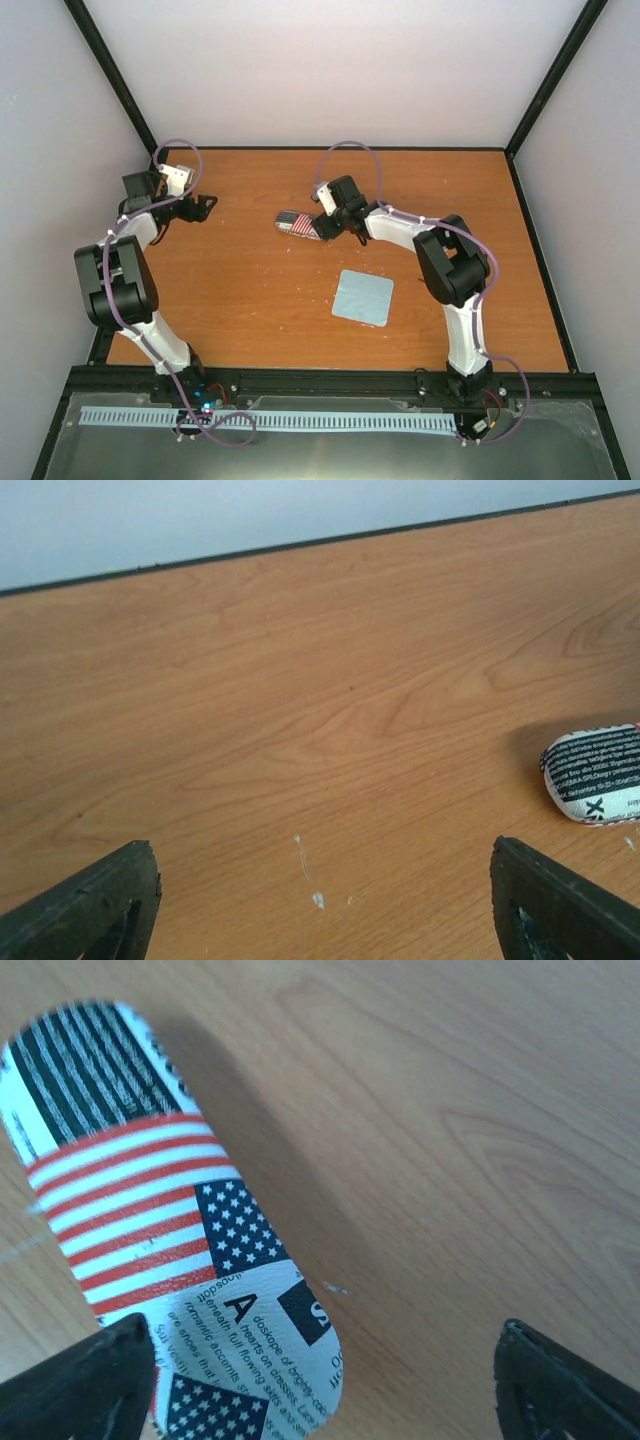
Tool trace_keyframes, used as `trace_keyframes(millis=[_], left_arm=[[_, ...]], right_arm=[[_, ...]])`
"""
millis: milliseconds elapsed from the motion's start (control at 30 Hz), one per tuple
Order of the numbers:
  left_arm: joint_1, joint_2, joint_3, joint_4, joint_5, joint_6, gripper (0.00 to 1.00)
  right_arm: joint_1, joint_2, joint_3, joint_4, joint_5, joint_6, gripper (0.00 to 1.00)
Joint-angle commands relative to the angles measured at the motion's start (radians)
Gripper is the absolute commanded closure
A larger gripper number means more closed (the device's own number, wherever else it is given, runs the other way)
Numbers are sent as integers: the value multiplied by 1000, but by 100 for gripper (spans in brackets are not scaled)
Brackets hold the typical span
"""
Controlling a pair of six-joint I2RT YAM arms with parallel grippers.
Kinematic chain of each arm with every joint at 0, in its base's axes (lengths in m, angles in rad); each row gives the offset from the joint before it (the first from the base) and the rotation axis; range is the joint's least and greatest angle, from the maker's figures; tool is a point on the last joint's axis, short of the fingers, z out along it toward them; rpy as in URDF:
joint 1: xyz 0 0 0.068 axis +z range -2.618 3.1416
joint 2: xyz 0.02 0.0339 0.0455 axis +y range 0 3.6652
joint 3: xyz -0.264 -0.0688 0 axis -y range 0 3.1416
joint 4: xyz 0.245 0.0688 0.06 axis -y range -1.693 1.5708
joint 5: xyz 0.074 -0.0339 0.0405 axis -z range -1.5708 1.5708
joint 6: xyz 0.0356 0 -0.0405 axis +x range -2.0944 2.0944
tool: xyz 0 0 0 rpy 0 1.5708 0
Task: Organize the sunglasses
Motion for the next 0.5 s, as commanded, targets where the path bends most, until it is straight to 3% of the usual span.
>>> trace_keyframes(millis=[0, 167, 467], left_arm=[[7, 29, 61, -46, -3, 9, 11], [8, 42, 77, -52, -3, 15, 11], [8, 77, 95, -55, 18, 6, 11]], right_arm=[[15, 67, 64, -22, 23, -98, 9], [20, 112, 109, -21, -21, -139, 0], [27, 142, 202, -92, -145, -194, 0]])
